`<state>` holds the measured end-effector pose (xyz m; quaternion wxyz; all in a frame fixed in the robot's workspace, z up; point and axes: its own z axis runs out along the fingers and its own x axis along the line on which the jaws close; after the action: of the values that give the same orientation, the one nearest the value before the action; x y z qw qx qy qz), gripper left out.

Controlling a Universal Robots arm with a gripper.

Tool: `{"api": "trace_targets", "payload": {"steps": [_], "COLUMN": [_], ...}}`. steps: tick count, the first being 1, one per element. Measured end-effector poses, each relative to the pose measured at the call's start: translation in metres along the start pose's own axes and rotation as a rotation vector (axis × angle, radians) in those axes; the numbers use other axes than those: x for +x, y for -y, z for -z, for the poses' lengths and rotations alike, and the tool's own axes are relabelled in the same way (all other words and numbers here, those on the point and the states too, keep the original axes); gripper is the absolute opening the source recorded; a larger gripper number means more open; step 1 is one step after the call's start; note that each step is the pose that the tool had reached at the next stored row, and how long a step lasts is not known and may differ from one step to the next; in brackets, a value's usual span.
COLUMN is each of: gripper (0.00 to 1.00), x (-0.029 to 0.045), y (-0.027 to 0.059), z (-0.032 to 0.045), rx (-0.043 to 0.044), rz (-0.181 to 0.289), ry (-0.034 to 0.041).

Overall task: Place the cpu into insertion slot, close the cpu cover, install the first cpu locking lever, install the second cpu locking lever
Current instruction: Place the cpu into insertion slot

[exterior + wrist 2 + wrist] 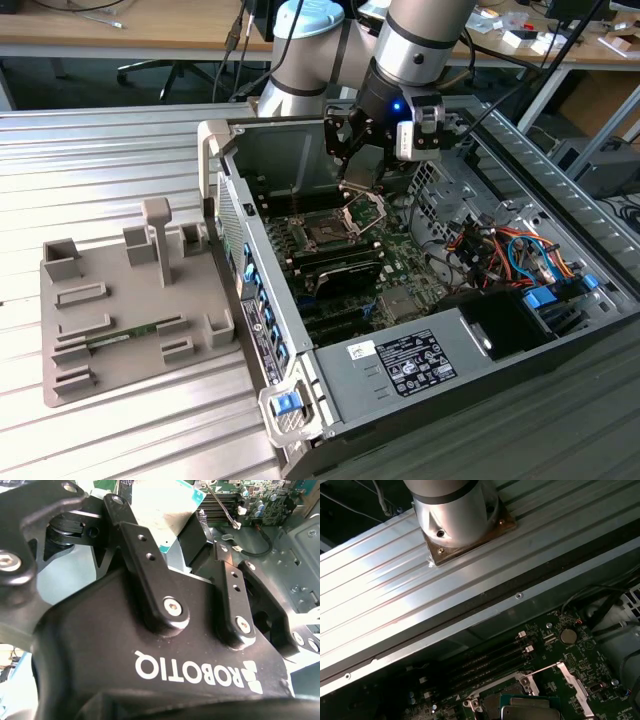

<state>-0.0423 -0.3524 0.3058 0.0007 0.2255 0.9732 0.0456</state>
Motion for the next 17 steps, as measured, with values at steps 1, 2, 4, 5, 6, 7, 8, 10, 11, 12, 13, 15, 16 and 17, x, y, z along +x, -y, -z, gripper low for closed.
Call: {"api": "trace_targets", "payload": {"steps": [1,2,4,5,6,7,8,10,11,12,13,15,16,17], "gripper": [0.54,0.54,0.54,0.54,0.54,0.54,0.54,0.54,0.54,0.54,0.54,0.54,0.54,0.54], "x": [0.0000,0.0000,0.0000,0.0000,0.0000,0.0000,0.0000,0.0000,0.0000,0.0000,0.0000,0.0000,0.0000,0.0000], "y": [0.0000,0.0000,0.0000,0.0000,0.0000,0.0000,0.0000,0.0000,0.0000,0.0000,0.0000,0.0000,0.0000,0.0000], "z": [0.0000,0.0000,-0.0001,-0.0001,-0.0001,-0.0001,-0.0002,-0.0003,-0.0003,-0.0003,-0.0003,-0.0004,-0.0004,-0.0004], "rx": [-0.0001,-0.0001,-0.0002,-0.0001,-0.0002,-0.0001,-0.0002,-0.0004,-0.0004,-0.0005,-0.0005,-0.0005,-0.0005,-0.0005], "rz": [-0.001,-0.001,-0.003,-0.003,-0.004,-0.005,-0.011,-0.020,-0.021,-0.022,-0.022,-0.023,-0.023,-0.024], "ry": [0.0001,0.0001,0.0003,0.0003,0.0003,0.0004,0.0010,0.0019,0.0019,0.0019,0.0020,0.0021,0.0021,0.0022]}}
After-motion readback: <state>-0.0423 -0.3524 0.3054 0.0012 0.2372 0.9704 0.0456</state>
